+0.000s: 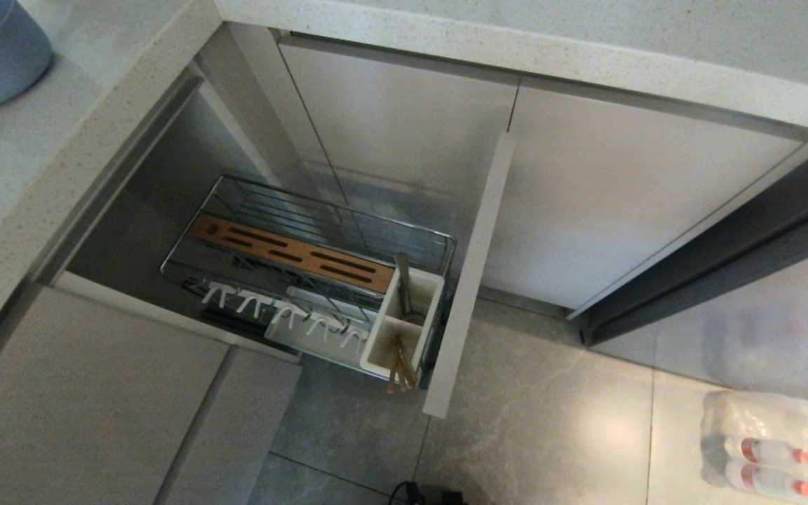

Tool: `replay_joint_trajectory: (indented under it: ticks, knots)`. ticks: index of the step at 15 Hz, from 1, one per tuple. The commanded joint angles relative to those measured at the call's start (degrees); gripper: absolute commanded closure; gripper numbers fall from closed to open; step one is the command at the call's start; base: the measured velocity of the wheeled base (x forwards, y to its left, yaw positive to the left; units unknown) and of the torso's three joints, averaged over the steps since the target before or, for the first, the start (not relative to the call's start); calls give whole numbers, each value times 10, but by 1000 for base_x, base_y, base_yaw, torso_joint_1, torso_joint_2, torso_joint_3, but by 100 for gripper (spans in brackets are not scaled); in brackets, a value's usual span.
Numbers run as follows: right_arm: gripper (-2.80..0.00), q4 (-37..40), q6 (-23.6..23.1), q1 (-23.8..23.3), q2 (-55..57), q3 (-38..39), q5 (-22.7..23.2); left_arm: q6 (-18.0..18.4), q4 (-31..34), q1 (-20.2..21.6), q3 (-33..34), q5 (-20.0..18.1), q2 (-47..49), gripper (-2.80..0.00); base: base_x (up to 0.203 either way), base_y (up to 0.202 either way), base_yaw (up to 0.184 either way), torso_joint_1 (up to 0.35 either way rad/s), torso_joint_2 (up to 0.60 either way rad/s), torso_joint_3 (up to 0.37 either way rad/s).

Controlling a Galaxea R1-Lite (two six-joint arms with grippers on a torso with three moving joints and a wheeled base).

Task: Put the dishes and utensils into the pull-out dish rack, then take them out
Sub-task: Pick up the bowl and place it in the cupboard

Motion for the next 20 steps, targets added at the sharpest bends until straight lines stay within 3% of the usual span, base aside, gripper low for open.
replay_joint_trajectory:
  ticks: [1, 7, 8, 20]
  knots:
    - [0, 0, 0, 0, 1, 0, 0, -4, -31, 23, -15, 12, 69, 0, 0, 0, 0, 0, 0, 0]
    - [0, 0, 0, 0, 1, 0, 0, -5, -29, 24, -17, 17, 71, 0, 0, 0, 0, 0, 0, 0]
    - [0, 0, 0, 0, 1, 0, 0, -4, -29, 24, -16, 15, 70, -280, 0, 0, 0, 0, 0, 0]
    - [0, 0, 0, 0, 1, 0, 0, -6, -30, 11, -16, 3, 87, -280, 0, 0, 0, 0, 0, 0]
